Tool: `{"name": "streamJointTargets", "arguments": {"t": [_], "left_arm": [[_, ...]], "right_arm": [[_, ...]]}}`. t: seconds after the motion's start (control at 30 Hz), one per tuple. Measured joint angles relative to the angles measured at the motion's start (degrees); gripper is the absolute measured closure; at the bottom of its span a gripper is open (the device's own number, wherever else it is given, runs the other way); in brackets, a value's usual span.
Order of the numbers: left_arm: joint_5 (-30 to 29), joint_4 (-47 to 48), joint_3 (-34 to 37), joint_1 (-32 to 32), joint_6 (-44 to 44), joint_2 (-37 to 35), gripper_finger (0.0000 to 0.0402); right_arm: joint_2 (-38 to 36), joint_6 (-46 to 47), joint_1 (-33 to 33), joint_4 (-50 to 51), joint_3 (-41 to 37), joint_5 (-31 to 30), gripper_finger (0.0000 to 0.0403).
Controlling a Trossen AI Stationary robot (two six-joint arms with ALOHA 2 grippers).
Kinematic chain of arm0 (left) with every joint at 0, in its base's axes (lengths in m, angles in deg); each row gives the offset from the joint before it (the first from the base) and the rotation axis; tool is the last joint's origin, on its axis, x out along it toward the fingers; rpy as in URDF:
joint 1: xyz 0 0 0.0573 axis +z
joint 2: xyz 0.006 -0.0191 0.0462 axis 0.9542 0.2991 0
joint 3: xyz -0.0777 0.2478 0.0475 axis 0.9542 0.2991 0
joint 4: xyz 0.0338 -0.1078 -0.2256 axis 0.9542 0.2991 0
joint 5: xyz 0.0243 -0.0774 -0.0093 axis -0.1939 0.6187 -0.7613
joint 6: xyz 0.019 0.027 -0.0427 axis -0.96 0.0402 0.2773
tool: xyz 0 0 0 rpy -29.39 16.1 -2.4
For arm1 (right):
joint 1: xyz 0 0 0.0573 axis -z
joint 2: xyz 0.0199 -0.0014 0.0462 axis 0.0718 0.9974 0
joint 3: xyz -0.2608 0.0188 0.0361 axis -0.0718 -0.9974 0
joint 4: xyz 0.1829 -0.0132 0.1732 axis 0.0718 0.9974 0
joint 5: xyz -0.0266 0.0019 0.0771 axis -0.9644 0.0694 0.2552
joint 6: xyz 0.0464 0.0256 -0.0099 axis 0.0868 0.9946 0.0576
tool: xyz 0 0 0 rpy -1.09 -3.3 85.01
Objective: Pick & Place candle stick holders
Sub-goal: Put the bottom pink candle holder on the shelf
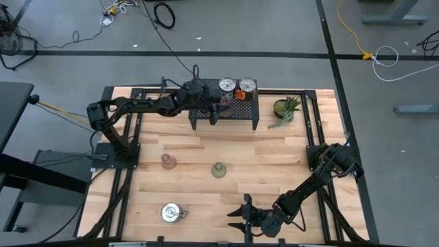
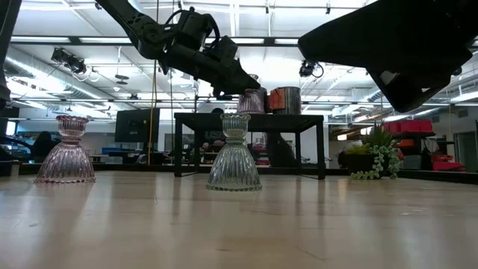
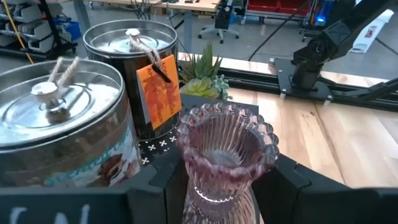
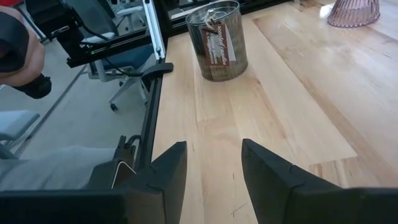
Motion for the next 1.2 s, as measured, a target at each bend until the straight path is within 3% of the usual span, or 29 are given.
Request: {"name": "streamJointTargets", "arguments": {"t": [0.23, 0.6, 1.2], "left_arm": [[-1.9, -0.4, 0.0, 0.0, 0.1, 0.0, 0.0259], [-6.6, -1.3, 0.0, 0.0, 3.0, 0.0, 0.0192], [-3.4, -5.8, 0.0, -0.2, 3.1, 0.0, 0.0184]], "right_arm": [[0.0, 0.0, 0.0, 0.1, 0.0, 0.1, 0.025], [0.0, 0.0, 0.0, 0.1, 0.0, 0.2, 0.025], [0.0, 0.0, 0.0, 0.5, 0.0, 0.1, 0.025]]}}
